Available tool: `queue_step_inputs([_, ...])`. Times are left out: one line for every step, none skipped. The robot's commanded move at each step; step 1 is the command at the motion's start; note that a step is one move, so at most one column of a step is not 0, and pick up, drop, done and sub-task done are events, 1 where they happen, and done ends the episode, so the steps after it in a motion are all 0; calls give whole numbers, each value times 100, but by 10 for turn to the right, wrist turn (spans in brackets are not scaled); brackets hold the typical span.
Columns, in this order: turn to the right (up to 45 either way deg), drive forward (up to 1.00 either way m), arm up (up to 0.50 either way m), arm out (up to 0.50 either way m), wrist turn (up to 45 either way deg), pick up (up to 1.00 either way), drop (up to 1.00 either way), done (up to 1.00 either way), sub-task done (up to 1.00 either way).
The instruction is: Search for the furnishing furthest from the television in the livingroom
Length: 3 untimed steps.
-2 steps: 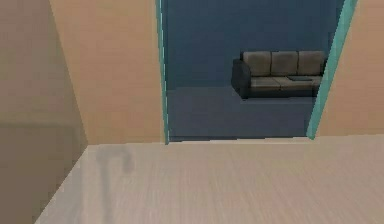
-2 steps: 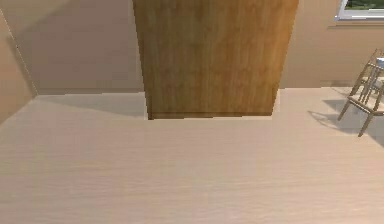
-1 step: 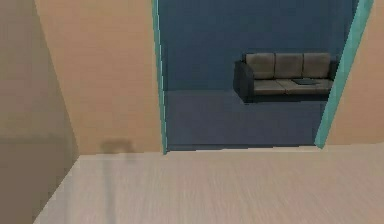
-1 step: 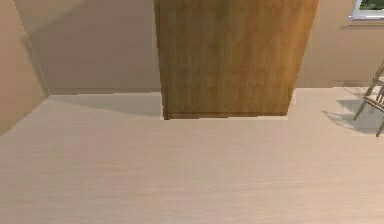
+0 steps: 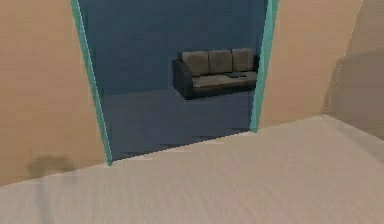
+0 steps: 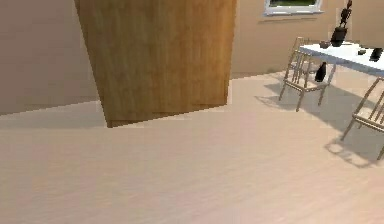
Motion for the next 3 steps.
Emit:
queue_step_inputs([0, 20, 0, 0, 0, 0, 0, 0, 0])
queue_step_inputs([-60, 0, 0, 0, 0, 0, 0, 0, 0])
queue_step_inputs([0, 100, 0, 0, 0, 0, 0, 0, 0])
